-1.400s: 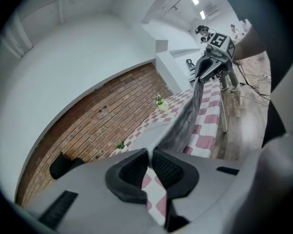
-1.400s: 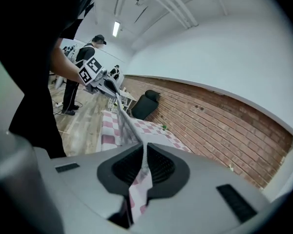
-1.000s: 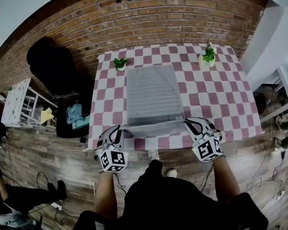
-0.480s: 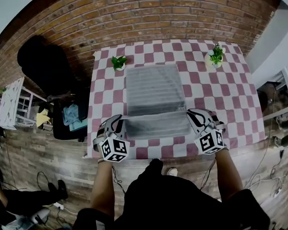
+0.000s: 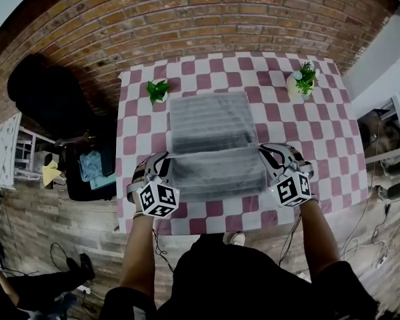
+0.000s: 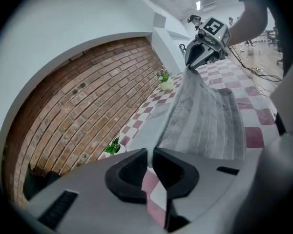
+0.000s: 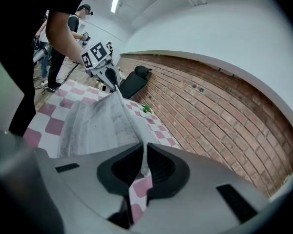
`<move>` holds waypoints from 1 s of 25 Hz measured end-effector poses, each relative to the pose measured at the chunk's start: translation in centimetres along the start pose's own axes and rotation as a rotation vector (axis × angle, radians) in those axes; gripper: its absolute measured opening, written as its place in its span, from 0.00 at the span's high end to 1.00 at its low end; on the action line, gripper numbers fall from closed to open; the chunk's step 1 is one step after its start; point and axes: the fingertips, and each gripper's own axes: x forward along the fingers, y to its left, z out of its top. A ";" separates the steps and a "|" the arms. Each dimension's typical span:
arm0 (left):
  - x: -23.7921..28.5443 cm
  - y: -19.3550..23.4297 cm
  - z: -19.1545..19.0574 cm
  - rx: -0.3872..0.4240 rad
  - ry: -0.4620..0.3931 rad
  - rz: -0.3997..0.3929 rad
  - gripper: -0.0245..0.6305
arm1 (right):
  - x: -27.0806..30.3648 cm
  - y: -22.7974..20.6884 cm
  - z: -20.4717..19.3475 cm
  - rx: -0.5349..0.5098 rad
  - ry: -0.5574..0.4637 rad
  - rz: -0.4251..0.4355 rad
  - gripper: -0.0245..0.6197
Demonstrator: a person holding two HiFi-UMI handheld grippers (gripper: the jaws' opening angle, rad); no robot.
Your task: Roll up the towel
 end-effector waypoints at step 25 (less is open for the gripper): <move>17.9 9.1 -1.6 0.182 0.091 0.018 0.91 | 18.0 -8.0 -5.2 -0.045 0.141 -0.029 0.93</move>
